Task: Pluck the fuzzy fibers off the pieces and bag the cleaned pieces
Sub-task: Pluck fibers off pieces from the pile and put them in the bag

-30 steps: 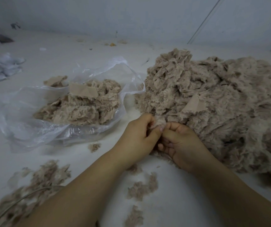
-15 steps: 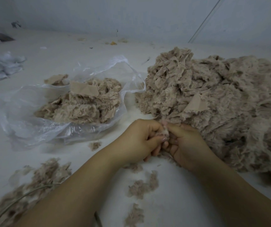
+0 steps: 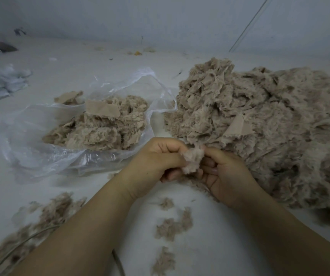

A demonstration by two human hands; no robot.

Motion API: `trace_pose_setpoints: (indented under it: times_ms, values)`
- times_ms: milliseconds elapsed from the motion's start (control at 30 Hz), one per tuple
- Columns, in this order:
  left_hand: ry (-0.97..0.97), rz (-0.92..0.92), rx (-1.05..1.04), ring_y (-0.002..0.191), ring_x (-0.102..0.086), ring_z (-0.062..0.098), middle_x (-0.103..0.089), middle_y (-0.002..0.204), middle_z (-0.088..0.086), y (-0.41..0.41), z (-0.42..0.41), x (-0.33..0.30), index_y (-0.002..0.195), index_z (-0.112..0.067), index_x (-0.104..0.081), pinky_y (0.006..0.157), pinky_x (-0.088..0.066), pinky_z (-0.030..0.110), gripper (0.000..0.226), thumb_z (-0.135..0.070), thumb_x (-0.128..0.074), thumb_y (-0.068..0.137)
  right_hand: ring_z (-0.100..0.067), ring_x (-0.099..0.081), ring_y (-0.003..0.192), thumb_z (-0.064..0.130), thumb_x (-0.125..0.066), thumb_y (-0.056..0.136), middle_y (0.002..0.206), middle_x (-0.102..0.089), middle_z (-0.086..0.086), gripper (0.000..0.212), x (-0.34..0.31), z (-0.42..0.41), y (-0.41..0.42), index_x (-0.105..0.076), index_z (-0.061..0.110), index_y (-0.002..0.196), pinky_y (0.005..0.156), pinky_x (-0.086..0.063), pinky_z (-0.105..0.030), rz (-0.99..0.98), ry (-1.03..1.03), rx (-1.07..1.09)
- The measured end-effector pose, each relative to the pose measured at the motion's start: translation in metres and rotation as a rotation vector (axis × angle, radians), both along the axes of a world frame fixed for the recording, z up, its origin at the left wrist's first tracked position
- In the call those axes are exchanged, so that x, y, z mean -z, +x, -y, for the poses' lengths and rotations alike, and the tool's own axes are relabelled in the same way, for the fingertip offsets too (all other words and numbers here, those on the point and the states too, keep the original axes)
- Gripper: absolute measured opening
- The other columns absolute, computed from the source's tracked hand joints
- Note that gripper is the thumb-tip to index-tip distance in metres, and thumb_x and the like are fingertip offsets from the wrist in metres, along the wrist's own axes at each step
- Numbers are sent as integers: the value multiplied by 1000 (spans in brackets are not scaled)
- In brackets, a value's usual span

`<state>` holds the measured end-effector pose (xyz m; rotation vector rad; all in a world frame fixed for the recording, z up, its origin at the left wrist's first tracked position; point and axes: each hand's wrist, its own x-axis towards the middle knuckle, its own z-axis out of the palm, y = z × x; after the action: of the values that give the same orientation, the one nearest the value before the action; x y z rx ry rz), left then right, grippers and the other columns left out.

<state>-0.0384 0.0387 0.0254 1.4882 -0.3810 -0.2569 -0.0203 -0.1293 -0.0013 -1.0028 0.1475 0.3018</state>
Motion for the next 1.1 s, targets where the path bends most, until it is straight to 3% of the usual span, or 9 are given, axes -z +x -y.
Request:
trace_pose_setpoints:
  times_ms: [67,133,267,367,600,733,867,1000,1100]
  values:
    - [-36,-47,-59,40,-29,15,-40,47,4,3,3,1,56,-12,-61,46,-17,28,17,-7,-54,71,-4,-56,42,17,-63,91,51,-58,3,17,-2,-1,-2,-65,1,85,44,-47,-18,36,-24,-50]
    - [-96,-113,-58,39,-24,14,-34,47,1,4,4,2,50,-14,-55,46,-13,29,20,-6,-50,68,-3,-58,45,20,-66,81,57,-64,6,27,0,1,-2,-59,3,102,44,-46,-17,72,-35,-94]
    - [-139,-178,-155,36,-21,12,-28,49,0,9,6,7,50,-16,-45,45,-12,28,22,-8,-50,70,-1,-46,37,29,-67,76,47,-47,10,23,1,6,-1,-76,13,90,44,-43,-17,111,-68,-169]
    - [-28,-162,-294,40,-29,16,-36,48,5,13,8,14,57,-14,-48,42,-20,24,28,-16,-61,82,-4,-59,50,28,-70,72,62,-68,1,16,0,6,-3,-80,16,72,46,-44,-16,159,-194,-224]
    - [23,-49,-396,36,-42,17,-53,49,5,12,14,20,83,8,-57,38,-33,21,35,-22,-54,100,-16,-65,64,20,-68,78,84,-72,-17,23,2,5,0,-77,2,88,47,-46,-19,73,-179,-184]
    - [108,-21,-381,36,-36,8,-46,43,-3,9,20,20,72,-9,-61,37,-30,17,26,-15,-59,97,-29,-72,82,29,-73,78,89,-74,-22,29,3,7,0,-77,2,89,79,-57,-36,185,-121,-278]
    - [74,-28,-374,37,-39,3,-49,43,-11,8,24,19,74,-14,-61,38,-32,16,22,-6,-60,94,-28,-75,79,22,-76,74,88,-75,-21,17,5,7,1,-79,8,80,78,-59,-41,168,-122,-265]
    - [155,-4,-399,39,-43,7,-50,47,-7,6,25,21,72,-13,-56,36,-32,17,23,-21,-68,90,-26,-75,71,15,-60,76,78,-74,-19,23,5,7,3,-80,4,79,57,-59,-30,140,-15,-207]
    - [185,5,-372,37,-42,11,-50,47,0,5,24,22,71,-4,-57,35,-32,18,31,-25,-73,87,-34,-74,83,20,-62,83,96,-71,-32,28,3,7,1,-77,-1,92,67,-60,-36,148,-17,-220]
